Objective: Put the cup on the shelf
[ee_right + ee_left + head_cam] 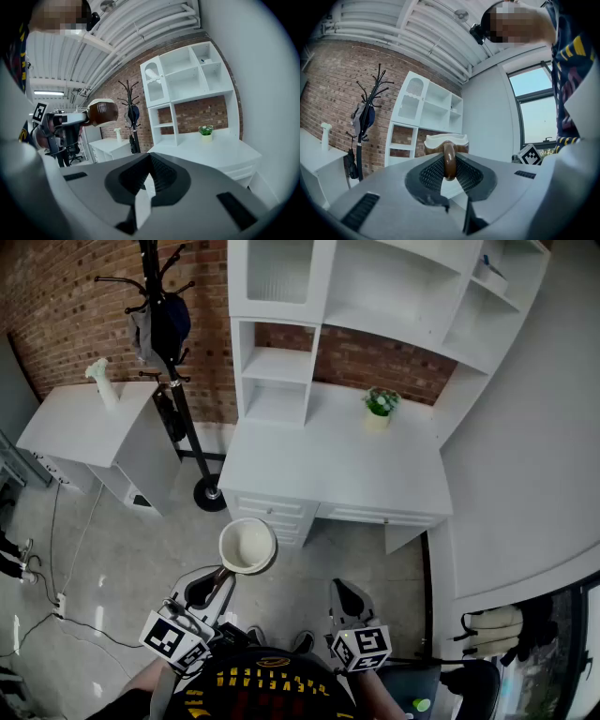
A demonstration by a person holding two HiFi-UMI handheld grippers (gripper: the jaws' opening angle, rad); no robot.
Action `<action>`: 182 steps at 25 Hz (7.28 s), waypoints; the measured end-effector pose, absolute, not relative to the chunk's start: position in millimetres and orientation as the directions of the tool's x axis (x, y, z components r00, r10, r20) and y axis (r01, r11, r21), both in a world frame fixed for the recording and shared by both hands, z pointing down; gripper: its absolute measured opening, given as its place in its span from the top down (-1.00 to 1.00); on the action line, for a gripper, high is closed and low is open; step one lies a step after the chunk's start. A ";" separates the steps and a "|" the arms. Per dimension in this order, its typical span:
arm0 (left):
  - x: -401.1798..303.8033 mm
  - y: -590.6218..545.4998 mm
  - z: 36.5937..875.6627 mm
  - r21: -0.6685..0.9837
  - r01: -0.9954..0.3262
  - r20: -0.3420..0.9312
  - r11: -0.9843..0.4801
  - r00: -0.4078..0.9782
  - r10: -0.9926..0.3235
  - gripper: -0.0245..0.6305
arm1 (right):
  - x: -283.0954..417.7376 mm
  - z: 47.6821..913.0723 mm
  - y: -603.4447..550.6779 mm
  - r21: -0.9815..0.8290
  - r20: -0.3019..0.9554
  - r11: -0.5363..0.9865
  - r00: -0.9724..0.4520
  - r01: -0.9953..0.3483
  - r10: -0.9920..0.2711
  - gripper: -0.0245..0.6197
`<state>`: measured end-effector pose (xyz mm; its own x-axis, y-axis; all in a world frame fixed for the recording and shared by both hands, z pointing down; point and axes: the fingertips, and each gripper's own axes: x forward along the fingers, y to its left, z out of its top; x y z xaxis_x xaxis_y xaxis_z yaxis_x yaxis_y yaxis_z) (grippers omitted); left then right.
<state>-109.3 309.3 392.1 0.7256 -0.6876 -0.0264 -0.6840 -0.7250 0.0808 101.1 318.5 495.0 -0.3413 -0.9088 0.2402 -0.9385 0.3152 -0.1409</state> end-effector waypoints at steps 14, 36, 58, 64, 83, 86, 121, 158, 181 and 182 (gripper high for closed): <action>-152.0 310.3 396.6 0.083 -0.673 -0.032 -0.735 0.735 -0.677 0.78 | 64.6 492.7 322.6 -0.165 0.216 0.276 -0.307 -0.947 -0.927 0.91; -162.1 290.9 421.9 0.113 -0.672 0.008 -0.732 0.737 -0.676 0.78 | 49.9 522.1 310.8 -0.193 0.283 0.255 -0.302 -0.948 -0.910 0.91; -71.3 165.6 402.5 0.082 -0.739 0.011 -0.668 0.671 -0.741 0.78 | 140.9 513.3 163.1 -0.236 0.240 0.329 -0.383 -0.915 -0.892 0.91; -47.8 146.0 395.1 0.070 -0.756 0.006 -0.650 0.652 -0.758 0.78 | 166.8 512.7 137.0 -0.246 0.226 0.343 -0.398 -0.906 -0.889 0.91; -13.9 126.0 395.9 0.086 -0.771 0.016 -0.631 0.634 -0.773 0.78 | 209.5 519.4 125.1 -0.251 0.245 0.339 -0.399 -0.907 -0.884 0.91; -14.3 120.4 395.5 0.094 -0.768 0.006 -0.633 0.636 -0.771 0.78 | 211.6 520.3 122.8 -0.249 0.245 0.329 -0.388 -0.911 -0.888 0.91; -106.8 -107.6 411.1 0.131 -0.715 -0.008 -0.686 0.692 -0.722 0.78 | 141.3 497.2 -76.0 -0.161 0.244 0.205 -0.240 -0.965 -0.940 0.91; -72.0 -269.8 420.6 0.115 -0.809 0.023 -0.577 0.583 -0.812 0.78 | 200.4 496.0 -226.9 -0.181 0.237 0.253 -0.292 -0.950 -0.927 0.91; 1.1 -370.6 449.4 0.121 -0.843 0.063 -0.524 0.534 -0.843 0.78 | 274.6 528.4 -272.9 -0.238 0.284 0.225 -0.289 -0.945 -0.914 0.91; 1.8 -375.6 450.5 0.119 -0.845 0.061 -0.522 0.531 -0.845 0.78 | 276.1 529.5 -274.3 -0.241 0.285 0.222 -0.288 -0.945 -0.914 0.91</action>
<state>1.8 -375.6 450.5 0.5307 -0.8454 0.0613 -0.8448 -0.5217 0.1192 276.1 -274.3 529.5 -0.2879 -0.9143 0.2848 -0.9446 0.2222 -0.2414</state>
